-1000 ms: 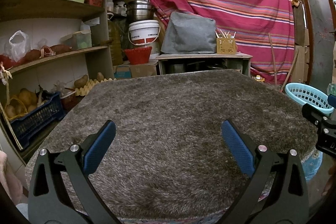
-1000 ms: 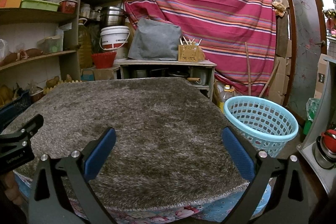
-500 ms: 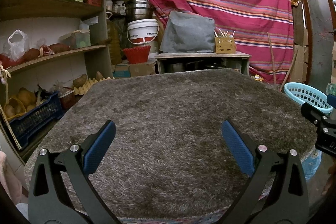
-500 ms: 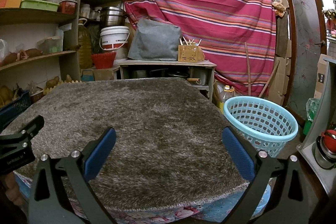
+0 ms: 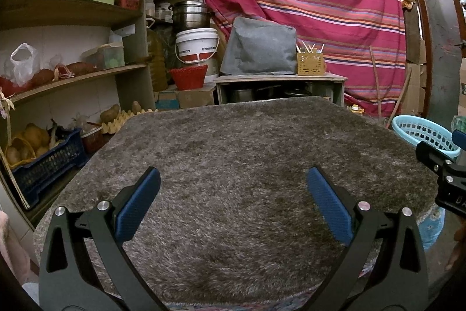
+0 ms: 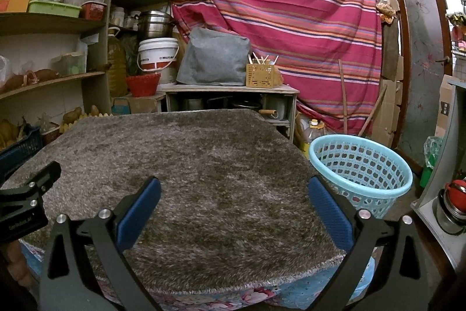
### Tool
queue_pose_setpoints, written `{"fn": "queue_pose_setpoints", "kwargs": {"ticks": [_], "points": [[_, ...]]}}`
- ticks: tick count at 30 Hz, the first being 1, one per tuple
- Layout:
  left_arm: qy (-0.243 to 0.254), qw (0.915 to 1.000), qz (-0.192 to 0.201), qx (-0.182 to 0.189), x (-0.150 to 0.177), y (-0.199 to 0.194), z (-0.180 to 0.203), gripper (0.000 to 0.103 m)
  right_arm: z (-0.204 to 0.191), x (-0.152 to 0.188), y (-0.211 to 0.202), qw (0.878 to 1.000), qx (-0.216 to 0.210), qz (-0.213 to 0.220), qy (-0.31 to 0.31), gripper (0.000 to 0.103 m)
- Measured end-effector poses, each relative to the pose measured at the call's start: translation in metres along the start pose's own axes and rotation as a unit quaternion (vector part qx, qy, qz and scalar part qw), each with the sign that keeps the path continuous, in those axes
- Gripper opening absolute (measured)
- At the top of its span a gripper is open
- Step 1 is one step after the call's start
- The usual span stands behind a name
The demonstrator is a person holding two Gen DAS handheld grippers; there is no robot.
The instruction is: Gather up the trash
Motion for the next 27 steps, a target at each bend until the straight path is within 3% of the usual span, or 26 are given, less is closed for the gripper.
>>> {"fn": "queue_pose_setpoints", "kwargs": {"ticks": [27], "points": [[0.002, 1.0, 0.006, -0.001, -0.0003, -0.0015, 0.0014, 0.098, 0.0007, -0.0011, 0.0011, 1.0, 0.0, 0.0, 0.001, 0.099]]}}
Point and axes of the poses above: each gripper's, at about its wrist camera, not at the fingertips, and y roughly the way its jaws point, z to its right, x to its underside, the point moved 3 cm from there along y, roughly the way its jaws point, and after that the axes turned 4 degrees about y, right-handed, at the moved point
